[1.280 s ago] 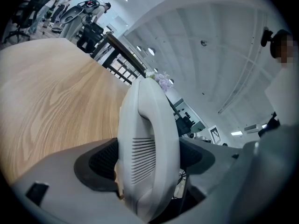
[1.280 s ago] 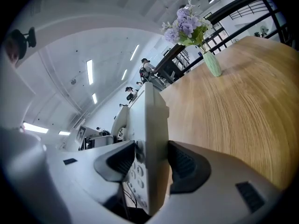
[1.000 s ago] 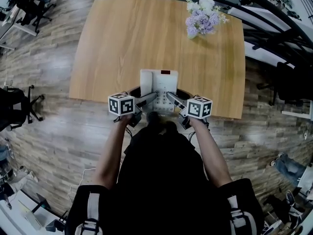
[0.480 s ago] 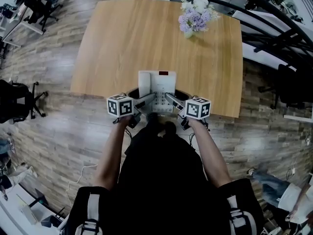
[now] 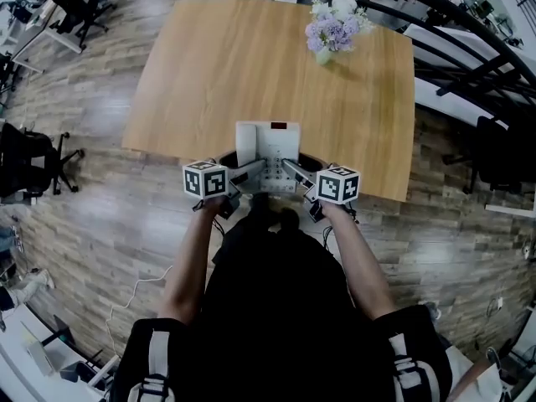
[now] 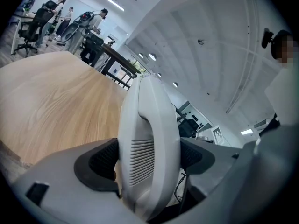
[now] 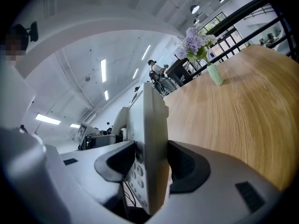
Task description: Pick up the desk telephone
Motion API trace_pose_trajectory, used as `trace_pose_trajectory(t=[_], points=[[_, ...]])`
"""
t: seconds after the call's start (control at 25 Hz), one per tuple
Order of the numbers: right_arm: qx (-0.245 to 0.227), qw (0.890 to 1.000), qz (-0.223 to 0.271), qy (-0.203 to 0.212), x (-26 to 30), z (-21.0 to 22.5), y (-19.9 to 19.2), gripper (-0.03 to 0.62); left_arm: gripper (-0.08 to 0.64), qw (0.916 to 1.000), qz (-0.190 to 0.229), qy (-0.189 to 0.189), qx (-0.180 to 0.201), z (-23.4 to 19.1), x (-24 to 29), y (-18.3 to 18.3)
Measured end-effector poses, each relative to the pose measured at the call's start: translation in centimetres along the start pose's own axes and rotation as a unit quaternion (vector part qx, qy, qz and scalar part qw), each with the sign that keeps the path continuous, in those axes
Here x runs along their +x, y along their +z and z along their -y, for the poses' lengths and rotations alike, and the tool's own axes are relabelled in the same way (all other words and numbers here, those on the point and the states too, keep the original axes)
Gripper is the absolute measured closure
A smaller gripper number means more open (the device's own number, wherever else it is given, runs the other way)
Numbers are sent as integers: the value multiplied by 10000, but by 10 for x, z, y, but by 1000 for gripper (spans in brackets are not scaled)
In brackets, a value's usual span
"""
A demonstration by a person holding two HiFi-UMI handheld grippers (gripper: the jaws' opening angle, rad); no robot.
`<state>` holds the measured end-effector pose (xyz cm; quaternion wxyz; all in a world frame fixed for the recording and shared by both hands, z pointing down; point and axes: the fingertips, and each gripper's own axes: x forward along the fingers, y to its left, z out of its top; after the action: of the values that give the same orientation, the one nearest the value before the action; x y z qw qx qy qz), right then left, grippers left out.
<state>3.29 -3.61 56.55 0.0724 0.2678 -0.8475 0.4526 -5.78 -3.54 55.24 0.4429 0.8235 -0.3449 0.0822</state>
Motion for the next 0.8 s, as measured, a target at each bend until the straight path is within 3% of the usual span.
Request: trace_pose_trajectory(t=[0.8], points=[[-109, 9999, -7, 16, -13, -2, 4, 362, 172, 10000, 25, 31, 52, 13, 4, -1]])
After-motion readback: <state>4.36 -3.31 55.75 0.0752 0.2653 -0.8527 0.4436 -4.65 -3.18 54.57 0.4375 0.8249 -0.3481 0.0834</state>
